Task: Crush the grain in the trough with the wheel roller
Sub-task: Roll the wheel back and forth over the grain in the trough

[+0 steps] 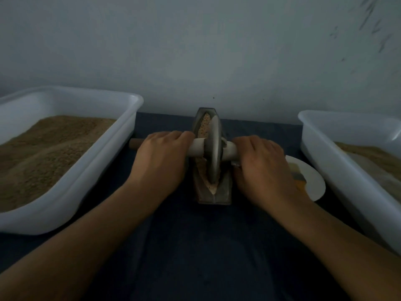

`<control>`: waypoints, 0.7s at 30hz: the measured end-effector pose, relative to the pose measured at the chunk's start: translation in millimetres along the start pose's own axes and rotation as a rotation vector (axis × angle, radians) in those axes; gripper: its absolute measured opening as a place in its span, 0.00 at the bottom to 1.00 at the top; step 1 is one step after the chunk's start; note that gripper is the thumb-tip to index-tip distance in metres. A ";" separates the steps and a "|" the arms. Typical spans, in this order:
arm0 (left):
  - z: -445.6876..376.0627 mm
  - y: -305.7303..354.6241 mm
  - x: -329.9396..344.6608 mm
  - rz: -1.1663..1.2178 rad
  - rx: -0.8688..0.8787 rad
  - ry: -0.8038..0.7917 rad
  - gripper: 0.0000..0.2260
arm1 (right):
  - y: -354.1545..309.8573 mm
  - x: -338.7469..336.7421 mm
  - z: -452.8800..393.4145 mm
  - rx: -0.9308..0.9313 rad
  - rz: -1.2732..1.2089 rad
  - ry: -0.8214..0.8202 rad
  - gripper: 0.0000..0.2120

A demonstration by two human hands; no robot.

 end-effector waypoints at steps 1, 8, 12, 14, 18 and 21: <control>1.2 2.0 -2.3 0.000 0.011 0.011 0.17 | -0.4 -2.6 2.0 0.009 -0.007 -0.015 0.15; -7.4 3.7 7.2 -0.060 0.074 0.043 0.21 | 9.9 11.1 -2.6 0.023 0.002 -0.067 0.09; -31.6 -7.2 28.0 -0.090 0.041 -0.036 0.19 | 23.8 31.5 -25.3 0.045 0.052 -0.101 0.09; -45.9 -15.9 40.3 -0.116 0.004 -0.088 0.18 | 31.3 40.7 -40.1 0.045 0.109 -0.128 0.11; -79.5 -29.1 56.7 -0.181 -0.060 -0.185 0.16 | 43.3 54.6 -73.0 0.025 0.159 -0.136 0.10; -101.7 -32.6 64.8 -0.225 -0.088 -0.267 0.14 | 57.4 67.5 -93.2 0.023 0.169 -0.200 0.10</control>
Point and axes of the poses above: each hand's wrist, its own z-axis away from the middle knuckle, its own x-axis out of the palm, y = z × x, the point moved 5 cm from there along -z, towards the middle knuckle, and after that the axes turned 9 degrees about -x, right-handed, at the moved point
